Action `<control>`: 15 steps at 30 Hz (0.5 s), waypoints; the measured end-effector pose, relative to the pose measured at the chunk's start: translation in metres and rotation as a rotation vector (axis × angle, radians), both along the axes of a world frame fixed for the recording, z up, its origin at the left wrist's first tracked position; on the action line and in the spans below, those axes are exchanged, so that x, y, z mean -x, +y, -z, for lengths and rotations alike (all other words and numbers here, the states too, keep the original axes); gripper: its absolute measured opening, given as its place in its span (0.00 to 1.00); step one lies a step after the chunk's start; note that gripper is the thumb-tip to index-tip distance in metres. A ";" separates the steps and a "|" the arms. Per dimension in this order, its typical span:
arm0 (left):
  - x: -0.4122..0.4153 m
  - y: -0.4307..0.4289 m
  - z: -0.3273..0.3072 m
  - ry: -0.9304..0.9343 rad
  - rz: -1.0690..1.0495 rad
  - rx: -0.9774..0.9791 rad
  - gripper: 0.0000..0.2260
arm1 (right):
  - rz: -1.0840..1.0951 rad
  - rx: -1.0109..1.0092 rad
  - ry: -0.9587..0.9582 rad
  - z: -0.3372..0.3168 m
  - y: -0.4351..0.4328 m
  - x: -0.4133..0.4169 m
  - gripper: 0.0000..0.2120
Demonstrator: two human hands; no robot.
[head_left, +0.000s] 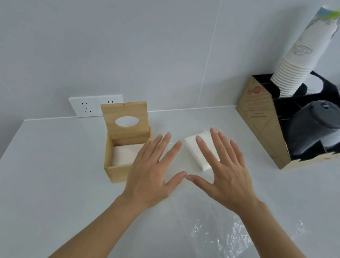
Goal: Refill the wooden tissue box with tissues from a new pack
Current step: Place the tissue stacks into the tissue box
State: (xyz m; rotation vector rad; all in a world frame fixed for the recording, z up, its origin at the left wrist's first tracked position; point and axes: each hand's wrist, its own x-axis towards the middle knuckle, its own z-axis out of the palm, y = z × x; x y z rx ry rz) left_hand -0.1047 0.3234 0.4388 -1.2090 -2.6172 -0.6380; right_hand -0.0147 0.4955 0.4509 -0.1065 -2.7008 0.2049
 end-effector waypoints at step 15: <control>-0.107 0.115 0.077 -0.190 0.336 0.443 0.41 | 0.223 0.086 -0.167 0.038 0.109 -0.113 0.36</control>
